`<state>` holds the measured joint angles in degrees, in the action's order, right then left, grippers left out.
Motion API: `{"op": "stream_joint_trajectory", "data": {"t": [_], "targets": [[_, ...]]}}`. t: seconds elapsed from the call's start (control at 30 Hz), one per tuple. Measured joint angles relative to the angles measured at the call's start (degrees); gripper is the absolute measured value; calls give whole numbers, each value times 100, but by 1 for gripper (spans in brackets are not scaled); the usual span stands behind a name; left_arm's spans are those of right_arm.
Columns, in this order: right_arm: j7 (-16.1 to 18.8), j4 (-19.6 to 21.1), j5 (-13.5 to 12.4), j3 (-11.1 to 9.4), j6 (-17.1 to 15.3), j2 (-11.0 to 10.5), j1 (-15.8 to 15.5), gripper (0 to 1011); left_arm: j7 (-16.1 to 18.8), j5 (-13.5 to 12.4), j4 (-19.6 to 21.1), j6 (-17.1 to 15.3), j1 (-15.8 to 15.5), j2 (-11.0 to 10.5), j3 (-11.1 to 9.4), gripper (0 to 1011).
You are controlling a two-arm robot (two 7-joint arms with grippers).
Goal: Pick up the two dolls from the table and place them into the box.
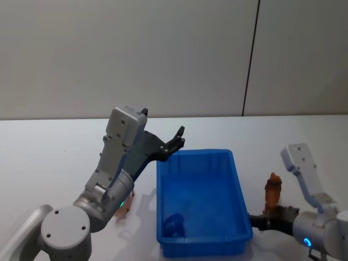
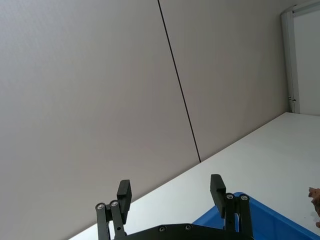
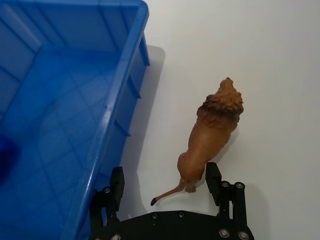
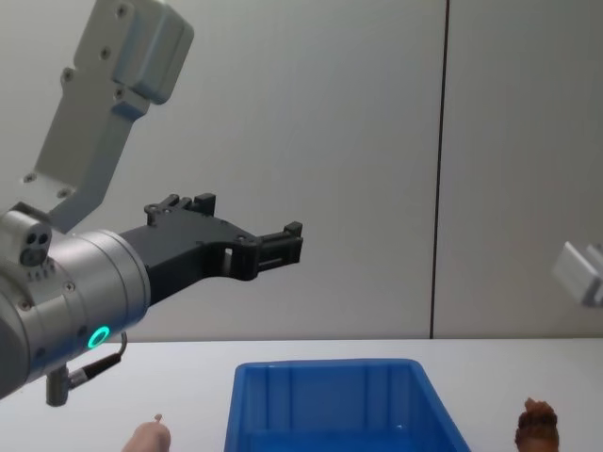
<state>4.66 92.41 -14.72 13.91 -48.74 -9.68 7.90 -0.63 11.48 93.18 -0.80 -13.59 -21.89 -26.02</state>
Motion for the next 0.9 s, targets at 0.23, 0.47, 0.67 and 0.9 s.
{"op": "stream_joint_trajectory", "data": {"t": [0.23,0.47,0.67,0.9], "targets": [[-26,-130,6,53,157,86,-45,1001,0,0,0,0,0,0,0,1001],[-156,-210,-49,65,271,152,-93,1001,0,0,0,0,0,0,0,1001],[-254,-275,-68,72,394,206,-107,1001,0,0,0,0,0,0,0,1001],[-316,-337,-24,94,554,261,-108,1001,0,0,0,0,0,0,0,1001]]}}
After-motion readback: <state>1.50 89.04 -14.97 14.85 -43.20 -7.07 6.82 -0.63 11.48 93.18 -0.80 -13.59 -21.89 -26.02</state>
